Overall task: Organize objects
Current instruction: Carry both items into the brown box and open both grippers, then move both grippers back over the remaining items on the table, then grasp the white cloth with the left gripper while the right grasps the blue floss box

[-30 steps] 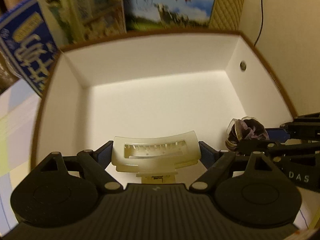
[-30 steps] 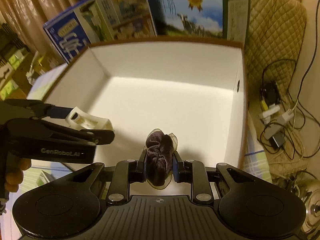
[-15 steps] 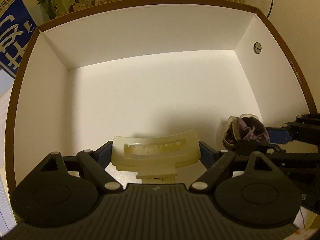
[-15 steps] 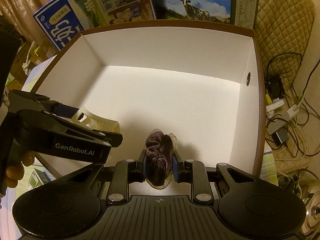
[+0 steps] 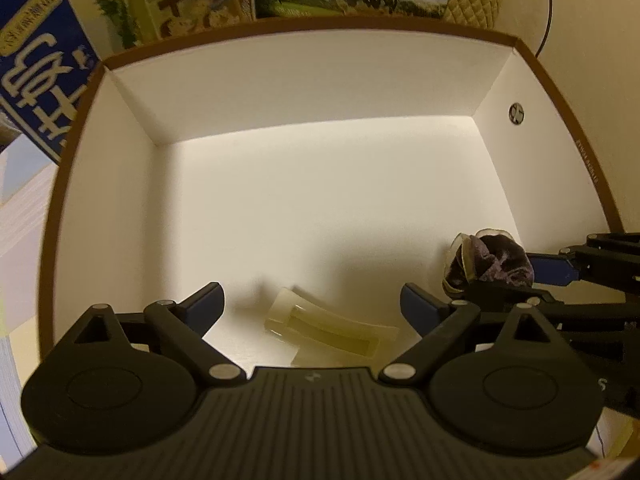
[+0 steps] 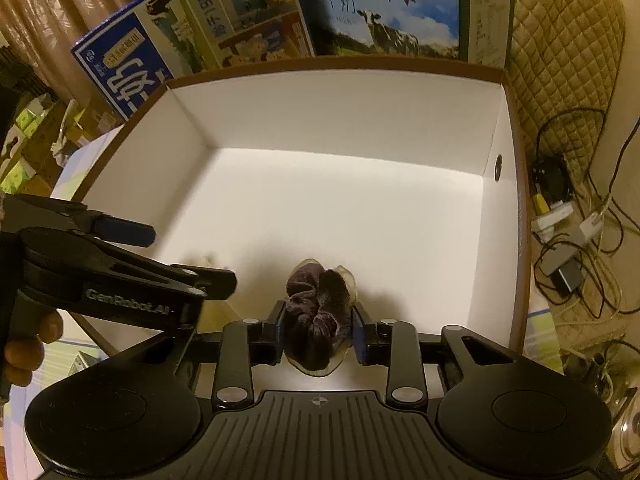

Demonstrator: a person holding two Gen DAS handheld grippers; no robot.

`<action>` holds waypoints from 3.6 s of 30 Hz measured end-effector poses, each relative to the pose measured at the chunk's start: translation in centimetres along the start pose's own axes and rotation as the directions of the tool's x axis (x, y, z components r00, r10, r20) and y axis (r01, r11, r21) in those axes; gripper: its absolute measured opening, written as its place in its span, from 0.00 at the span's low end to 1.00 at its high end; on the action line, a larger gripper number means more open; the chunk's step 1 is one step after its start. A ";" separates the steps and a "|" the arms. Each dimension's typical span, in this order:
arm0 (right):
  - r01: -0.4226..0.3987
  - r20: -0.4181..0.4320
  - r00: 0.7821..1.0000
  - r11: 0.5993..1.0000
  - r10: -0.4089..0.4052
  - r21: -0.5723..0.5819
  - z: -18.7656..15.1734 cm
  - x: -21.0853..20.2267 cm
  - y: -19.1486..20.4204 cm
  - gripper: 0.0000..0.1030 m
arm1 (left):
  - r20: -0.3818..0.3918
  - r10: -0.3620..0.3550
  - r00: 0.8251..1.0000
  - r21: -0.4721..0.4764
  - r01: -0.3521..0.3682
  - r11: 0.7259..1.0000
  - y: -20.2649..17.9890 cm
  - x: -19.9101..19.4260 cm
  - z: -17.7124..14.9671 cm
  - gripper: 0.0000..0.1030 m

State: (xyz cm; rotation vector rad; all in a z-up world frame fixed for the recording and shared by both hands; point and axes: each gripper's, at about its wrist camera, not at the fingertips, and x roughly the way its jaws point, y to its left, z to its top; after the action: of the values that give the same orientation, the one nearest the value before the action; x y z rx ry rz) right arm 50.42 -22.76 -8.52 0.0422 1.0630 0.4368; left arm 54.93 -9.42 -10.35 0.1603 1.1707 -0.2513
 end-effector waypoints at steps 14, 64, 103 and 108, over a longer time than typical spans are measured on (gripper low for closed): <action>0.007 0.124 0.992 1.000 -0.007 0.002 0.3 -4.0 0.9 0.56 | 0.147 0.017 0.989 -0.069 -0.007 0.998 1.5 -6.4 -1.6 0.93; -0.050 0.103 0.994 0.993 0.039 0.108 -17.0 -15.0 6.0 0.57 | 0.196 0.076 0.978 -0.301 -0.013 0.954 5.7 -19.8 -25.8 0.93; 0.004 -0.052 0.999 0.990 0.003 0.139 -20.6 -10.7 5.7 0.57 | 0.031 -0.015 0.999 -0.296 0.023 0.955 4.8 -10.3 -29.1 0.88; 0.012 -0.058 0.998 0.988 -0.003 0.154 -20.6 -10.5 5.3 0.57 | 0.033 -0.011 0.999 -0.277 0.019 0.961 4.5 -9.2 -28.7 0.81</action>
State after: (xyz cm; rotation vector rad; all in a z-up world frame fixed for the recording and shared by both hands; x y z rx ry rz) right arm 26.82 -25.35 -8.61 0.1643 1.1518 0.3500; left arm 27.37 3.25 -12.85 -0.0988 1.1636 -0.1003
